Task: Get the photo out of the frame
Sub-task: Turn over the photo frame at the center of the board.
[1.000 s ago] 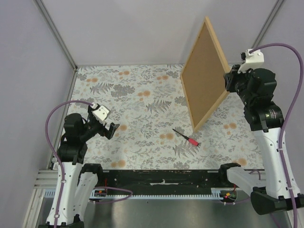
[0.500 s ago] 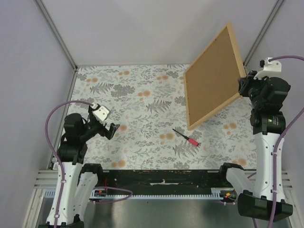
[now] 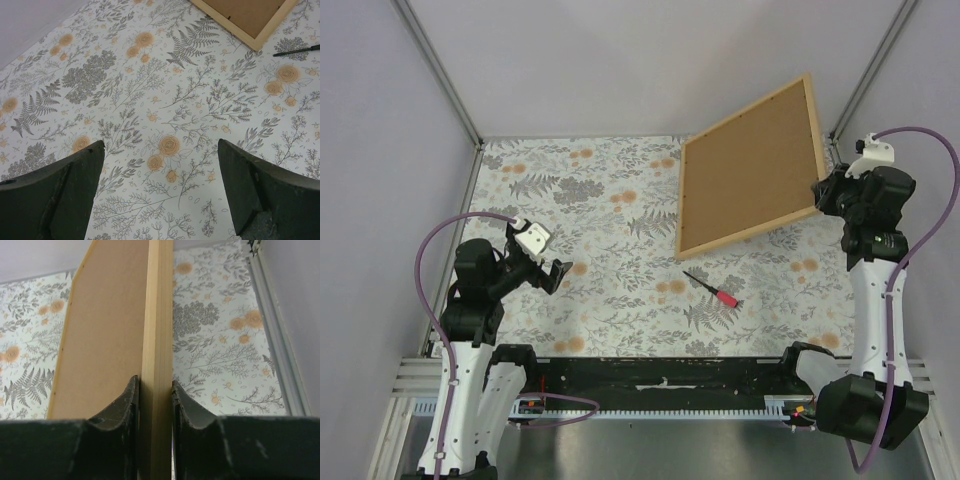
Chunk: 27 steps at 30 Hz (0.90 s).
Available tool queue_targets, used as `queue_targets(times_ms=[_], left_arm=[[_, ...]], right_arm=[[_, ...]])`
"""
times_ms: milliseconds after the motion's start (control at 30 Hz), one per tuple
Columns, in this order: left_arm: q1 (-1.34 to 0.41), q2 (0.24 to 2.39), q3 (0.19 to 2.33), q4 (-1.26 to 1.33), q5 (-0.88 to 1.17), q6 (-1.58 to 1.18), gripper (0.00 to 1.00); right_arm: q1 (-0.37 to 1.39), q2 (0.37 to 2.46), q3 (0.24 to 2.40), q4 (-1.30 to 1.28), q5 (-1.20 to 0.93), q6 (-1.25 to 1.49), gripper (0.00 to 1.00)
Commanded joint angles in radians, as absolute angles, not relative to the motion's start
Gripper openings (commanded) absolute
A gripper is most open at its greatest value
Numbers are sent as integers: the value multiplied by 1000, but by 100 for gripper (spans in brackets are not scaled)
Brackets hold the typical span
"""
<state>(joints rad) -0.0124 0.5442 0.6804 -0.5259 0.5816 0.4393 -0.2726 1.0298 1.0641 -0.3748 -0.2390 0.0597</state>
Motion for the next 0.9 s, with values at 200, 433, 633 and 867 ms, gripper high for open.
queue_targets(times_ms=[200,433,633,867], left_arm=[[-6,538,686,-517,612,433,100],[-5,540,686,-515,611,430,100],[-3,537,686,-515,612,431,100],[-2,537,684,-515,614,433,100]], right_arm=[[-264,1057,974,-431,-353,-129,0],[-250,1103,942,-431,-408,-146,0],[-163,1129,904,-405,-353,-149,0],[-40,1219,884,-350,-284,-118,0]])
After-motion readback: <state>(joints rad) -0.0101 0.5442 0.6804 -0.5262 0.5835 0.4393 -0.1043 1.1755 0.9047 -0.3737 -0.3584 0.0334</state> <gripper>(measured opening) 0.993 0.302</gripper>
